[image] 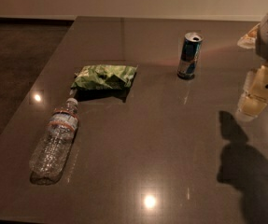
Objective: Pick redbull can
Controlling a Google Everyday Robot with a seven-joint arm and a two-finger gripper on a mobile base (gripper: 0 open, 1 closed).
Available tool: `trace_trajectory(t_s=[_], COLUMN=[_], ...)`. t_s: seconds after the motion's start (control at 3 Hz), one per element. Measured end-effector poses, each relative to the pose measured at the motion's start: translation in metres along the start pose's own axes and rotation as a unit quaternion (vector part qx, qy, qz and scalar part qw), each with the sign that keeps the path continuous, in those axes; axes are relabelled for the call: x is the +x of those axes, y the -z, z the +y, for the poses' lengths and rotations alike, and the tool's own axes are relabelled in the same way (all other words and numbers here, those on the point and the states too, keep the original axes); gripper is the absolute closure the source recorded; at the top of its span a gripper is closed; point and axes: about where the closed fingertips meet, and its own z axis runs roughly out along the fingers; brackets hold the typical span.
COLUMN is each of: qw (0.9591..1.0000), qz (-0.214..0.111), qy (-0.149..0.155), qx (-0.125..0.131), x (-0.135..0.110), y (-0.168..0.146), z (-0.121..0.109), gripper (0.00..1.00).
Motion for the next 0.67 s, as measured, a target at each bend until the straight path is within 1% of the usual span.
trace_trajectory(t_s=[0.33,0.67], qw=[0.9986,0.9965], qz=[-0.017,-0.026], qy=[-0.051,-0.078], qx=[0.003,0.009], x=[-0.005,-0.011], y=[-0.02,-0.033], z=[-0.041,-0.065], gripper=[0.0,0.0])
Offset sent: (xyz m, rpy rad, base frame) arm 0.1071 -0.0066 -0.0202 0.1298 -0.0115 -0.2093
